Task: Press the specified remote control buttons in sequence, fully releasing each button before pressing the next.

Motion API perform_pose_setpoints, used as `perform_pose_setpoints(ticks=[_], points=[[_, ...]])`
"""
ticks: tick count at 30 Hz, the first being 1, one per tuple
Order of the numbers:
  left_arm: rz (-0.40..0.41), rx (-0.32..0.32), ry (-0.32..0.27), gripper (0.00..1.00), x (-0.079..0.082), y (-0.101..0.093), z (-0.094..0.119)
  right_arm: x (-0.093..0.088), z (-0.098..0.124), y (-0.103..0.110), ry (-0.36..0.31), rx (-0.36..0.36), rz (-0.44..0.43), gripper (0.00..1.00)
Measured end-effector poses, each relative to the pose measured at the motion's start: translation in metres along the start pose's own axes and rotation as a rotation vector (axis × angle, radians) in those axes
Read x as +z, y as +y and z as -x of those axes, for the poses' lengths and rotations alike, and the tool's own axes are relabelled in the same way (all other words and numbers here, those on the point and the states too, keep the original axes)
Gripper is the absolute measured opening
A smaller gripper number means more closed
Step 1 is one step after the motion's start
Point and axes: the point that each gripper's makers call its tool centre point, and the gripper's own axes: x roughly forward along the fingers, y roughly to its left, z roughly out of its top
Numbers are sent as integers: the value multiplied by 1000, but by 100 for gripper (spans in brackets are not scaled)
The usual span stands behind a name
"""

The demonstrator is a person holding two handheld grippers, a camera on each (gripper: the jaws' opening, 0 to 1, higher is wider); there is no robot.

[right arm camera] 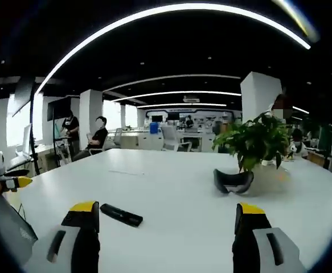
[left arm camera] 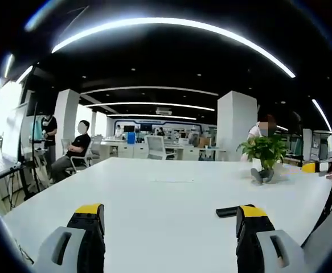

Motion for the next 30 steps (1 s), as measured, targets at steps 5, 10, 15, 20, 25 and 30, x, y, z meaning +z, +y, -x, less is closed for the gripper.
perform_pose_setpoints(ticks=[5, 10, 15, 20, 25, 30], points=[[-1, -4, 6, 100, -1, -2, 0, -11, 14, -3, -30, -57, -84, 99], [-5, -4, 13, 100, -3, -2, 1, -15, 12, -4, -61, -86, -144, 99], [-4, 2, 10, 99, -2, -1, 1, -17, 3, 12, -37, -71, -146, 99], [-7, -3, 17, 99, -3, -2, 0, -17, 3, 14, -36, -64, -66, 99], [-2, -3, 10, 99, -2, -2, 0, -24, 4, 7, -17, -73, -83, 99], [-4, -2, 15, 99, -3, -3, 1, -30, 4, 8, 7, -64, -75, 99]])
